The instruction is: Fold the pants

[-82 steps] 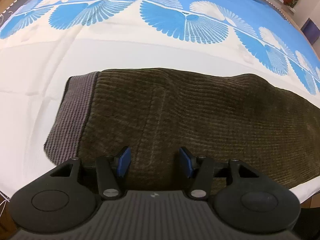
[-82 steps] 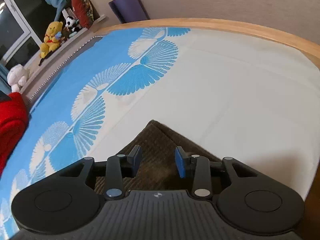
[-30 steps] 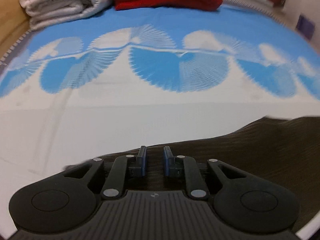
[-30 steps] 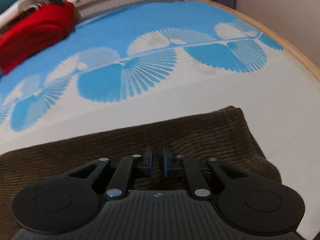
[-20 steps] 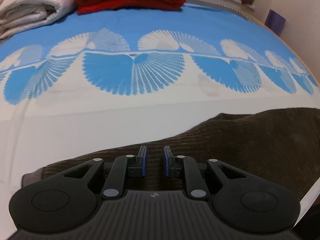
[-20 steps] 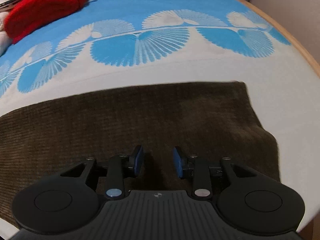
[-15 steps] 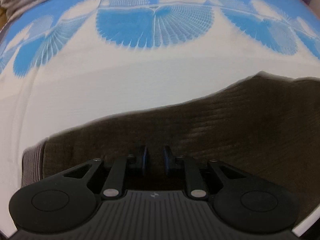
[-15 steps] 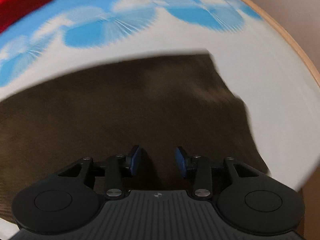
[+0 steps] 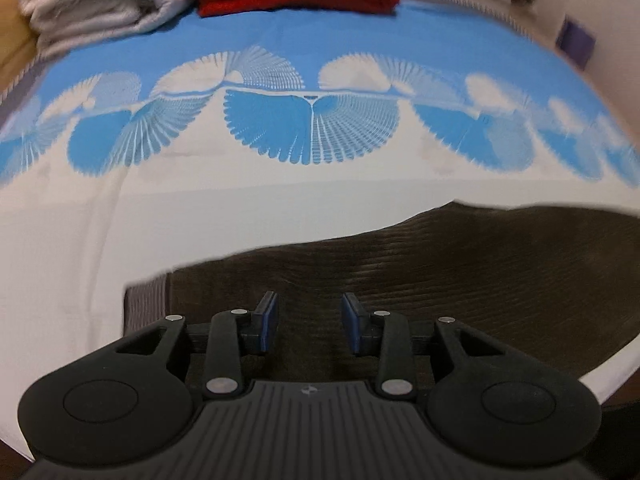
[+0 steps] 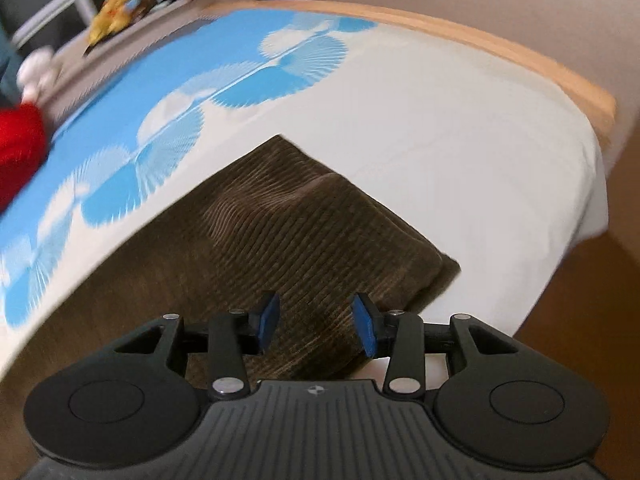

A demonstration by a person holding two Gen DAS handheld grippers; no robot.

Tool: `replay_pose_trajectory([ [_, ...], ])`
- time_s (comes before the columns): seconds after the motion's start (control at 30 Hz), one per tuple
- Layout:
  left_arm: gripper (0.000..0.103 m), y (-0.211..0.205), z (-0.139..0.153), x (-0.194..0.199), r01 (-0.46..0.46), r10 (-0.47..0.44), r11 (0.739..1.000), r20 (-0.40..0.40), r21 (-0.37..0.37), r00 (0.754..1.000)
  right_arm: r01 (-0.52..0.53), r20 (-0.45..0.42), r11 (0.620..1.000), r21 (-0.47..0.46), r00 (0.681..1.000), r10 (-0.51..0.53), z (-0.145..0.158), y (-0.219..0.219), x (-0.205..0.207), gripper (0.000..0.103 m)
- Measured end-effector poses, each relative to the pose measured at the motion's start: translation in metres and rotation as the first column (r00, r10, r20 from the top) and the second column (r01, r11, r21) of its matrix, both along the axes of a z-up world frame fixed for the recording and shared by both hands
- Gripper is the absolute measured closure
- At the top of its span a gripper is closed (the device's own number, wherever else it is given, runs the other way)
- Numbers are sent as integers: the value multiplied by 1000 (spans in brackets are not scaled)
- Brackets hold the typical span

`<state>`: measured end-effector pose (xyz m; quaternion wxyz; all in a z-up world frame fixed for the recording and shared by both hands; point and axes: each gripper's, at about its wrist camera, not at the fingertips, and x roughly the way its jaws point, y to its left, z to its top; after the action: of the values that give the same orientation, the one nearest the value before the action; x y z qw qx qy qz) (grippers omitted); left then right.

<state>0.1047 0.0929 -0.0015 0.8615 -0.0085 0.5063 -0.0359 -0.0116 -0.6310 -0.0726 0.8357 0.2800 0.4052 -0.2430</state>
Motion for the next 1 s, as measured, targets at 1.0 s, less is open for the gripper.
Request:
replay_pose_trajectory([
  [1.0, 47, -42, -58, -13, 15, -12, 999, -71, 46, 997, 376, -23, 885, 274, 923, -385, -50, -56, -20, 53],
])
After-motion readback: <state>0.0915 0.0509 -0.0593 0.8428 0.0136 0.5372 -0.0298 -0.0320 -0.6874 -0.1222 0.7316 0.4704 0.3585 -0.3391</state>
